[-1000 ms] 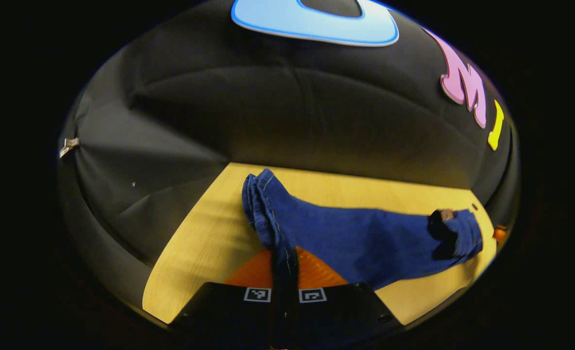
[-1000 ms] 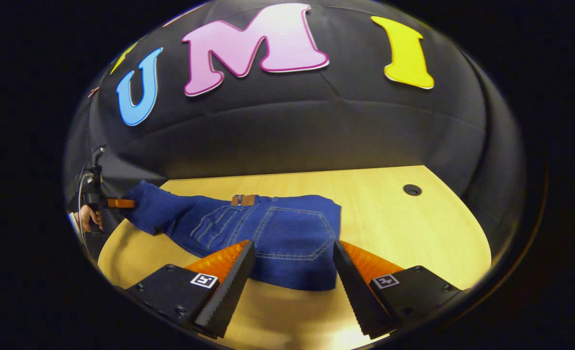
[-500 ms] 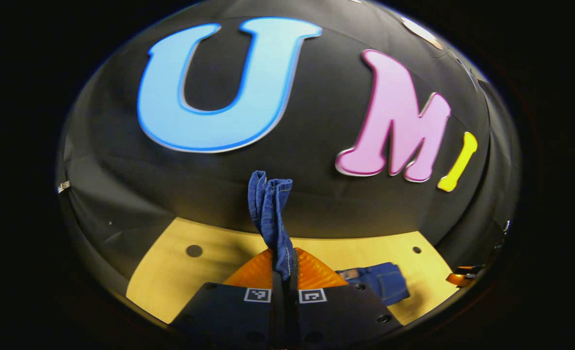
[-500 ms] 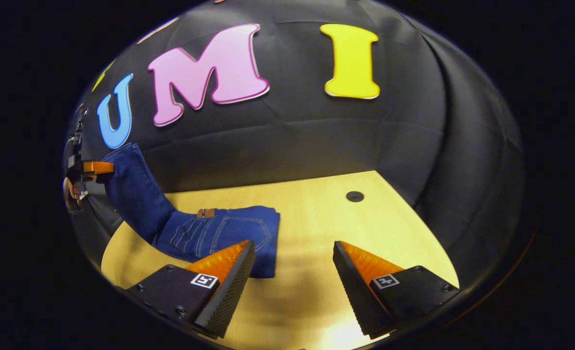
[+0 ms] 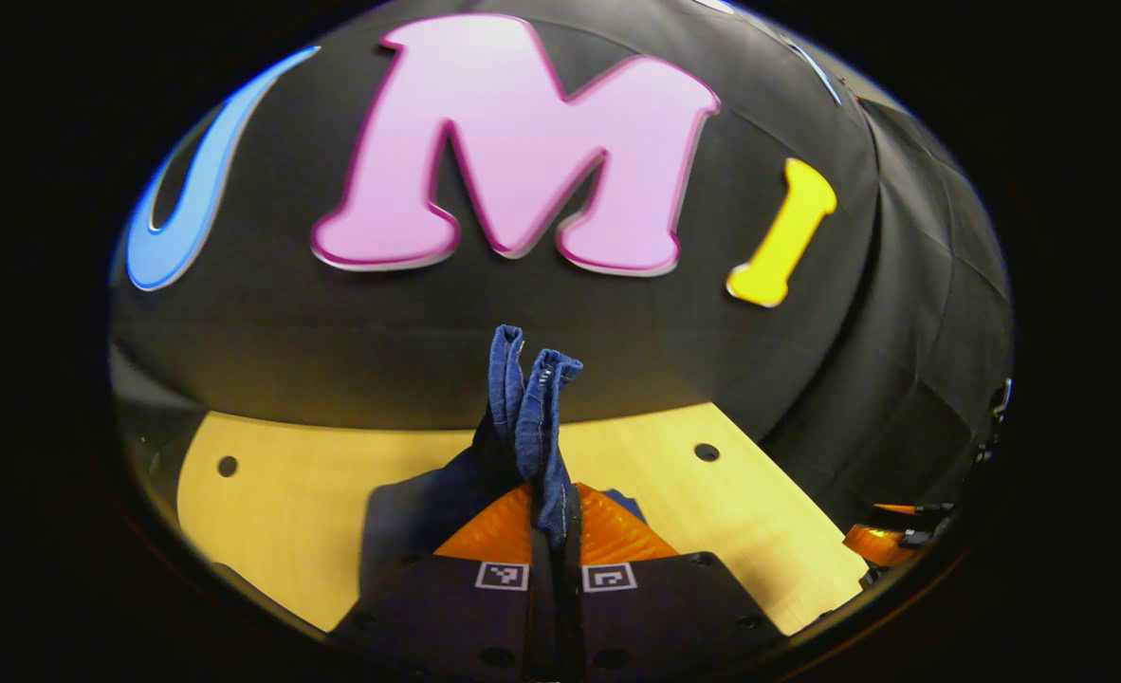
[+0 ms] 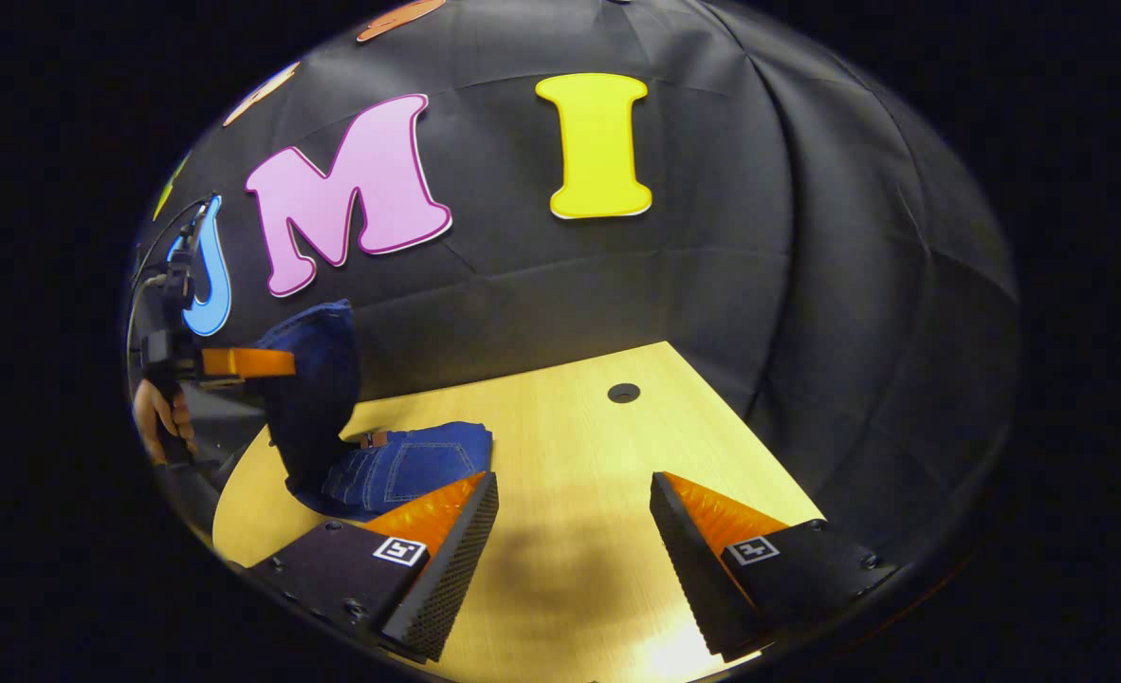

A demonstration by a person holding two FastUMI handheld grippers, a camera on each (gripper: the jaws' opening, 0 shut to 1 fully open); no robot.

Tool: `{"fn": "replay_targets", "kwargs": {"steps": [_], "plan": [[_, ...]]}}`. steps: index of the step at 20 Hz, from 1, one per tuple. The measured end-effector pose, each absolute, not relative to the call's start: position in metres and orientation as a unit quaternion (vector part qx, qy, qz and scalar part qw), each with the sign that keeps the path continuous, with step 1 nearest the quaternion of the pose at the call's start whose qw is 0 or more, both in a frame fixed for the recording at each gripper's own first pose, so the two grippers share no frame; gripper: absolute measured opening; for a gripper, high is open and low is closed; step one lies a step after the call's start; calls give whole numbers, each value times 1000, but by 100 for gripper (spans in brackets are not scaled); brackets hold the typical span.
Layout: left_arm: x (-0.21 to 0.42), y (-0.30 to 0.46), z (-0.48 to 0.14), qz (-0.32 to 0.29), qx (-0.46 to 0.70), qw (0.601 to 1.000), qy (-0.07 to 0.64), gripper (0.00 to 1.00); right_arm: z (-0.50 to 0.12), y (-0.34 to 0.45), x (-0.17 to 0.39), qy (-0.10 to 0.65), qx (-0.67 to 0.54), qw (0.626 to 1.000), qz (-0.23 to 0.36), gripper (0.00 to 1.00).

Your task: Grasp the waist and the cuffs of the jeans and fold them to make the two legs overlap; first hold the waist and fold one-third of the jeans toward the cuffs, then hold the cuffs and fold the remaining one-third in the same direction to finish folding.

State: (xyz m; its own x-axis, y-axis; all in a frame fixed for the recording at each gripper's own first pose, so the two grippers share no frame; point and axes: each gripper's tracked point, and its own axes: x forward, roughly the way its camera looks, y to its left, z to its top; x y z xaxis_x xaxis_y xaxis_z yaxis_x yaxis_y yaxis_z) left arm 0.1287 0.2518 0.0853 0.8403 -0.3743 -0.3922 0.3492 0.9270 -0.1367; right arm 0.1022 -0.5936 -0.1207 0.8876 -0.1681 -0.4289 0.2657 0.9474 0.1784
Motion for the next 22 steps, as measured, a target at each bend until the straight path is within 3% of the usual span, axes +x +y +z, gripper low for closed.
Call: {"fn": "replay_targets", "kwargs": {"steps": [7,9,10,11,12,14,17,18,22], "plan": [[95,249,62,-219,9,930,296,10,-124,-607,63,226,136,955,-134,98],[80,251,68,-224,-3,925,308,15,-126,-609,50,230,142,953,-138,98],[72,249,73,-230,-14,923,309,26,-124,-609,46,229,143,953,-139,99],[62,249,83,-241,-28,920,308,22,-121,-608,45,228,142,953,-139,98],[63,238,74,-247,-37,920,303,43,-119,-606,47,227,142,954,-138,98],[52,240,82,-255,-37,924,283,51,-114,-599,45,225,138,956,-131,98],[32,263,98,-245,-13,936,252,89,-102,-583,45,222,126,960,-113,98],[21,277,105,-237,-10,941,242,96,-99,-575,46,220,123,962,-107,98],[-33,341,150,-204,-28,960,188,96,-72,-536,44,204,107,970,-79,98]]}}
